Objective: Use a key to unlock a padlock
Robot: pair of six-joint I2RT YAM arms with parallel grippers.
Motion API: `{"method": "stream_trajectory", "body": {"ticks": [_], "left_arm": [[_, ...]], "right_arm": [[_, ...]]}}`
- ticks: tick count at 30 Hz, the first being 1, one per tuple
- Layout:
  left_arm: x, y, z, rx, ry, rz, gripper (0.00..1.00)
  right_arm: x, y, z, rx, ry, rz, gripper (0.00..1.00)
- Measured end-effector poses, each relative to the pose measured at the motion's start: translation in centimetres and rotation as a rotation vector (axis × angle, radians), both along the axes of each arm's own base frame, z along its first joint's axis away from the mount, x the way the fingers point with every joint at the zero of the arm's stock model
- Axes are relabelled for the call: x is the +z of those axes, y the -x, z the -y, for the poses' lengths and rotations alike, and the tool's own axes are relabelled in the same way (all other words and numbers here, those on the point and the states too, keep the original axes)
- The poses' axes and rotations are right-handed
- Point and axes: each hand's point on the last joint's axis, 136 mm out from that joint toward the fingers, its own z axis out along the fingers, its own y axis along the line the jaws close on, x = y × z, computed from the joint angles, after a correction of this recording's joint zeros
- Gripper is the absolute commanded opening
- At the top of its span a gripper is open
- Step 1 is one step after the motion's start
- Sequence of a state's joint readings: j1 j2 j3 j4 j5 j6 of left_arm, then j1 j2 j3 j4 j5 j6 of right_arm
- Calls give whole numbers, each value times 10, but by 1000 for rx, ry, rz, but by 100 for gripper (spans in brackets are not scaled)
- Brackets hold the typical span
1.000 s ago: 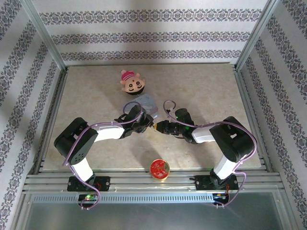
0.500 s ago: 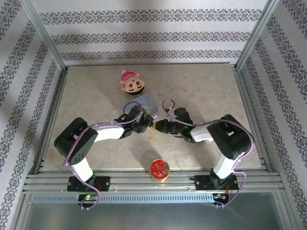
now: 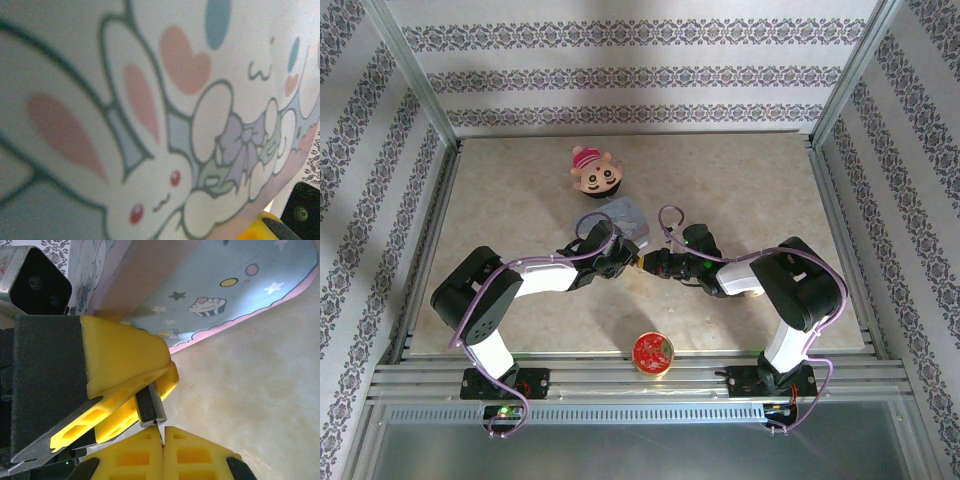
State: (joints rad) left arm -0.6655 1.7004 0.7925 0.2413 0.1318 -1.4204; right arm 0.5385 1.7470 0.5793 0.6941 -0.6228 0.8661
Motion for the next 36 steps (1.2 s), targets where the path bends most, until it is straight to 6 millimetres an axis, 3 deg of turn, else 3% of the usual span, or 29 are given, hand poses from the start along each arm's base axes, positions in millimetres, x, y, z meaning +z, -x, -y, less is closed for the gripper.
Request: {"method": "stream_trajectory", "body": {"ticks": [8, 14, 19, 25, 36], "left_arm": [[0, -2, -3, 8, 6, 13, 0], [0, -2, -4, 11, 11, 25, 0], [2, -1, -5, 15, 22, 33, 0], [4, 1, -4, 11, 32, 33, 0], [5, 7, -1, -24, 42, 27, 0]], "right_arm": [[0, -4, -1, -1, -28, -19, 0], [-1, -5, -2, -6, -33, -26, 10], [-1, -6, -2, -12, -34, -28, 25], [-3, -5, 5, -36, -7, -11, 32], [41, -16, 12, -110, -9, 172, 33]]}}
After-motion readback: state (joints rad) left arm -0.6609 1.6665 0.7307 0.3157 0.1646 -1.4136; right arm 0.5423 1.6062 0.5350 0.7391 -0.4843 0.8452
